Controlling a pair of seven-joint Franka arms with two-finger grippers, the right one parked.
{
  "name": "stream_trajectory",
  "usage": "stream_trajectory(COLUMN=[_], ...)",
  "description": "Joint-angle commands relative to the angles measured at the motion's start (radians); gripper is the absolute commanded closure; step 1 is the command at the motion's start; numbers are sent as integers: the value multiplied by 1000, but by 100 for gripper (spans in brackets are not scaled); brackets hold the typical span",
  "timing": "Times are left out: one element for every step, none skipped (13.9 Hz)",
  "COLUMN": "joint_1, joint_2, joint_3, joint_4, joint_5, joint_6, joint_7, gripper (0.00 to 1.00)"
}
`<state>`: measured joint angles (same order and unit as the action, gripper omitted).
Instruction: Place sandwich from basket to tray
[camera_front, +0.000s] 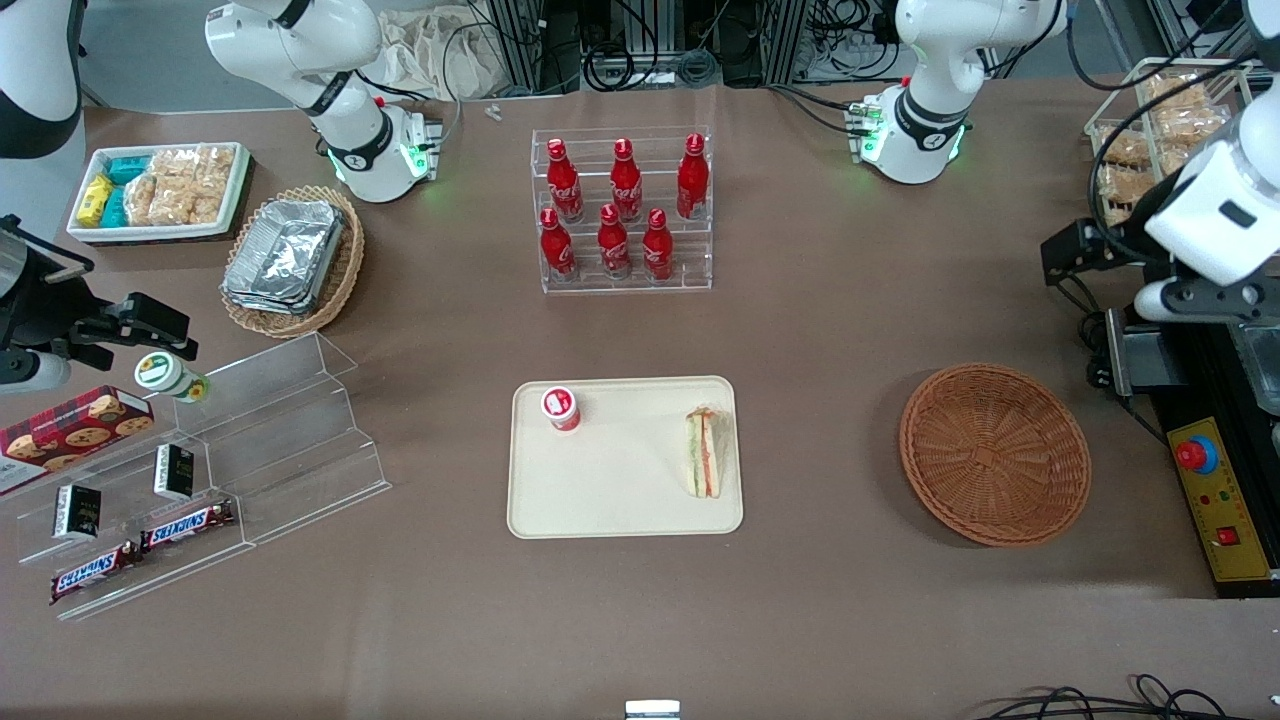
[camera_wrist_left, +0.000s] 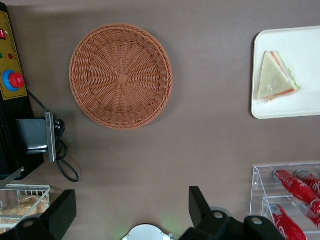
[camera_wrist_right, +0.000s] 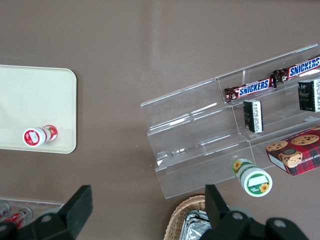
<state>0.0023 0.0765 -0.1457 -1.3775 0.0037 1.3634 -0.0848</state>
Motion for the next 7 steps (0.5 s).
stream_trajectory(joint_1=[-56, -83, -105, -107, -107, -107, -108], joint_2=[-75, -78, -77, -66, -57, -44, -50], joint_3=[60, 89, 113, 120, 129, 147, 153], joint_4=[-80, -90, -92, -87, -81, -62, -67], joint_5=[-17, -19, -19, -28, -49, -57, -53], joint_6=[17, 17, 23, 67, 119, 125, 117], joint_7=[22, 23, 23, 25, 34, 46, 49], gripper=[0, 0, 0, 0, 0, 0, 0])
